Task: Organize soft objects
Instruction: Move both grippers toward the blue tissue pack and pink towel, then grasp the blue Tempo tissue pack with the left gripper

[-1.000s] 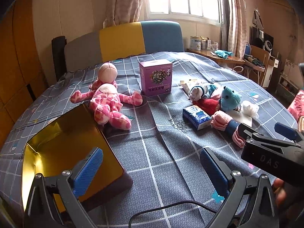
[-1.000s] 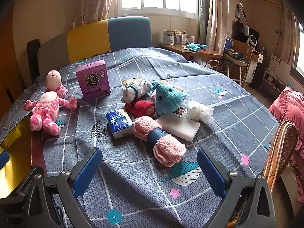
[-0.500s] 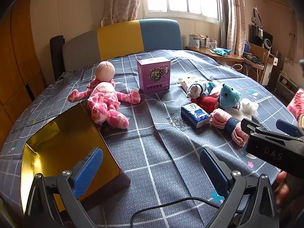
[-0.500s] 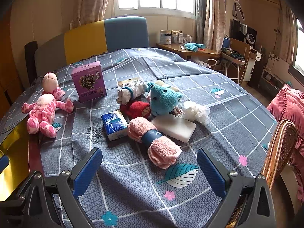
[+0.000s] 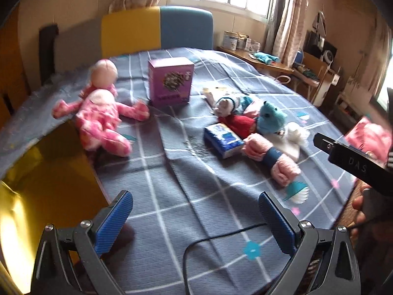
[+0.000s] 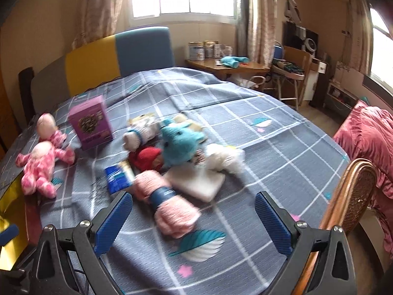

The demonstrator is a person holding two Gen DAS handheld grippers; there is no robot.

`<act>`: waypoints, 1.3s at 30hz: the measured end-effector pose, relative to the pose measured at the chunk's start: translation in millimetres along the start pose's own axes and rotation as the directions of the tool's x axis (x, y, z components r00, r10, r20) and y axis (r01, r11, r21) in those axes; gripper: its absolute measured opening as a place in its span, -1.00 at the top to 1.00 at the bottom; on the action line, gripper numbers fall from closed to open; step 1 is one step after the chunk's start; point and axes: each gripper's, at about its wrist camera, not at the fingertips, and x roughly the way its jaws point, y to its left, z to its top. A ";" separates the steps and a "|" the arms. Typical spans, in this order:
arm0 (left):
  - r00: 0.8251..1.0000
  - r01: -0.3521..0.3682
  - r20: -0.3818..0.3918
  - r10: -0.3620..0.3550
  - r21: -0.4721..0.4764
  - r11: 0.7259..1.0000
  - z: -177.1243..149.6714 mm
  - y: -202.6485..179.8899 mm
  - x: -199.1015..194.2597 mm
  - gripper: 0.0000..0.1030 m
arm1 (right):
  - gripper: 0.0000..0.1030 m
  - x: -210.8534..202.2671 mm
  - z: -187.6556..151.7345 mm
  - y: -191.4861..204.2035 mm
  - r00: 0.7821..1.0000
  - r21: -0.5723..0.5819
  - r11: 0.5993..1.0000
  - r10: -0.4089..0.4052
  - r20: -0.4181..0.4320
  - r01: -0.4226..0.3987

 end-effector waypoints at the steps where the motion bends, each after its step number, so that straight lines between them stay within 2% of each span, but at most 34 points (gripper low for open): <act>1: 1.000 0.011 -0.006 -0.011 -0.007 1.000 2.2 -0.1 1.5 -0.99 | -0.98 0.4 3.4 -7.4 1.000 0.013 1.000 -0.007 0.001 0.007; 4: 0.998 -0.002 -0.066 0.001 -0.017 1.000 13.8 -0.6 15.9 -0.99 | -0.98 2.6 11.5 -28.7 1.000 0.048 0.999 -0.010 -0.007 0.010; 6: 0.995 0.020 -0.099 -0.024 -0.037 0.999 20.5 0.5 25.7 -0.99 | -0.98 5.3 15.3 -40.6 1.000 0.064 0.998 -0.004 -0.016 0.005; 9: 0.993 0.024 -0.111 -0.029 -0.043 0.999 32.4 -2.0 37.1 -0.99 | -0.98 10.6 17.6 -52.6 1.000 0.073 0.997 0.002 -0.025 0.000; 14: 0.982 0.088 -0.154 -0.106 -0.117 0.989 55.5 -4.4 67.3 -0.99 | -0.97 23.7 17.6 -63.7 0.995 0.128 0.990 0.073 -0.073 -0.063; 19: 0.970 0.051 -0.227 -0.091 -0.175 0.983 77.0 -10.2 114.2 -0.99 | -0.97 28.0 17.9 -64.2 0.983 0.153 0.976 0.165 -0.075 -0.152; 24: 0.958 0.014 -0.280 -0.062 -0.173 0.985 97.3 -22.8 151.1 -0.99 | -0.98 29.5 16.7 -71.6 0.971 0.197 0.957 0.230 -0.068 -0.213; 30: 0.939 -0.045 -0.344 -0.018 -0.172 0.984 109.2 -32.9 187.3 -0.90 | -0.97 31.3 16.3 -76.4 0.962 0.227 0.942 0.266 -0.058 -0.247; 36: 0.914 -0.072 -0.406 -0.010 -0.187 0.980 111.8 -38.6 214.7 -0.87 | -0.97 32.3 16.1 -77.9 0.959 0.237 0.937 0.278 -0.059 -0.257; 38: 0.905 -0.101 -0.424 0.022 -0.166 0.981 108.0 -39.4 221.9 -0.60 | -0.97 32.5 15.7 -78.3 0.958 0.237 0.936 0.279 -0.058 -0.259; 39: 0.900 -0.115 -0.434 0.037 -0.155 0.981 104.2 -38.1 225.3 -0.60 | -0.97 32.9 15.6 -78.5 0.958 0.238 0.936 0.280 -0.058 -0.259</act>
